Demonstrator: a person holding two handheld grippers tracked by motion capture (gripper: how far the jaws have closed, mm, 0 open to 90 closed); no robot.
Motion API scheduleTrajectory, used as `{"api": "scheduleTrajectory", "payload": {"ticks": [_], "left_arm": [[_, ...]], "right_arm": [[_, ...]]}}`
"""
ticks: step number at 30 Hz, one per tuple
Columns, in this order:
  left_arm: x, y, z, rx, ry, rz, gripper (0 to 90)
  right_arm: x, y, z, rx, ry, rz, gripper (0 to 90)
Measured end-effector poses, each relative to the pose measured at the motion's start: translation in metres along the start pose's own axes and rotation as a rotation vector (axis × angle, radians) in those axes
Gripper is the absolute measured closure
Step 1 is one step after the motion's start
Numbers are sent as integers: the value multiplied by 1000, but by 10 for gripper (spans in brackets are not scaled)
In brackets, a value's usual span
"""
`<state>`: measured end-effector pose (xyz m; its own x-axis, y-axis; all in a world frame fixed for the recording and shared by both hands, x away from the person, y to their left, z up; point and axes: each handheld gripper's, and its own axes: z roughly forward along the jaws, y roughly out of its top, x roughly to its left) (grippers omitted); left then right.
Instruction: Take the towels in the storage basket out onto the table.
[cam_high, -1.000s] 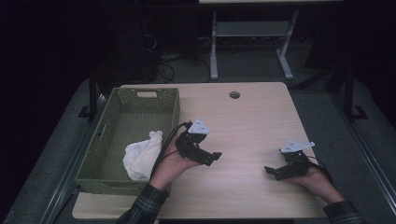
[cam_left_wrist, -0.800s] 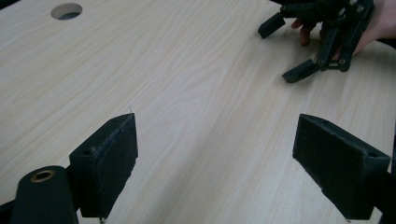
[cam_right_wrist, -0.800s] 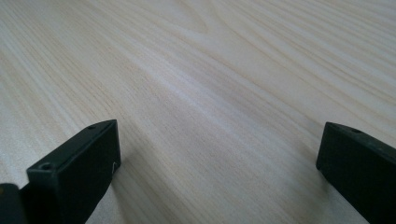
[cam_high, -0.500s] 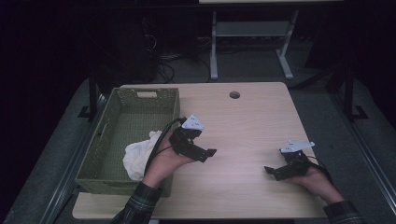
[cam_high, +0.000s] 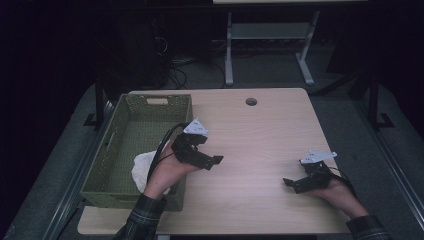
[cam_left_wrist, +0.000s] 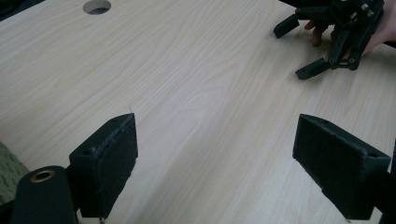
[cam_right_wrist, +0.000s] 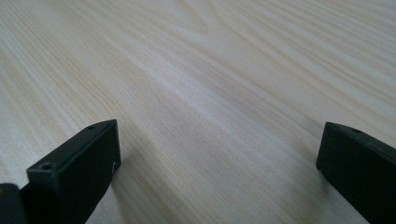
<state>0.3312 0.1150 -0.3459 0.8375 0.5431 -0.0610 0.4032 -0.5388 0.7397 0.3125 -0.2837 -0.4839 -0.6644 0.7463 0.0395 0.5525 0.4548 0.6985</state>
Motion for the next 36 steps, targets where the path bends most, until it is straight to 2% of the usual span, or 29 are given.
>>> {"api": "scheduleTrajectory", "payload": {"ticks": [1,9,23,36], "left_arm": [[0,-1,-1,-6,2,-11,134],[7,-3,-11,-10,15,-15,134],[22,-13,-29,-14,48,-49,135],[35,-25,-48,-18,91,-88,138]], "right_arm": [[0,0,0,0,0,0,0],[0,0,0,0,0,0,0],[0,0,0,0,0,0,0],[0,0,0,0,0,0,0]]}}
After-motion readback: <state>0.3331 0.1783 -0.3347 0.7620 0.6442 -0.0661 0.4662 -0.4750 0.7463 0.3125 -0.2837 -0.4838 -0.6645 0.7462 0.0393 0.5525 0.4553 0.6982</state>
